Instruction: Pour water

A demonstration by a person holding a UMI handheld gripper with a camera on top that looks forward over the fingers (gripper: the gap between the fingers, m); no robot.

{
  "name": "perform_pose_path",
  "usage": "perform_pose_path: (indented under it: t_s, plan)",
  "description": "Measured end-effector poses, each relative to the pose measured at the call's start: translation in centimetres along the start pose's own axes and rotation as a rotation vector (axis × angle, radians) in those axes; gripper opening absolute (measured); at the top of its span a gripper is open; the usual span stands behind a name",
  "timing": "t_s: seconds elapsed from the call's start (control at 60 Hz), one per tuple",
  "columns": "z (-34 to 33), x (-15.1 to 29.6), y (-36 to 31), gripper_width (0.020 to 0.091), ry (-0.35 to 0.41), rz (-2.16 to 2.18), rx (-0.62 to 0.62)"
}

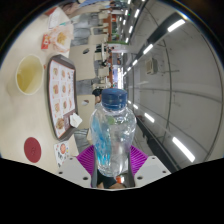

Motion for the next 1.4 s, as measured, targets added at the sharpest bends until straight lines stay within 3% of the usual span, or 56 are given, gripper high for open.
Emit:
perform_pose_path:
  t_s: [0.217,0.467,0.617,0.9,1.133,1.4]
  plan:
    - [1.4,7.9,-5.1,0.0423,0.122,-0.452,0.049]
    - [1.5,8.5,-8.4,0.0422,0.134,-0.548,0.129]
    - [1.2,7.2,-5.8,0.0423,0.076,-0.277,0.125]
    - [-0.3,3.0,-1.3,0.0422,-0.018,0.834,0.167]
    - [0.0,-0.1,-9.4,0.0423,-0.124,1.297,0.290]
    - [-0.3,-1.9,-17.8,0.0425,-0.215,1.425,0.376]
Point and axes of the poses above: the point between the fingertips, and its own axes, seen from behind it with the camera up: y to the right, x up, z forward, the way the camera looks, the point moved 2 cm from there along -z, backward, against the way the camera looks, and after that the axes turned 9 degrees about y, right-handed, at the moved point
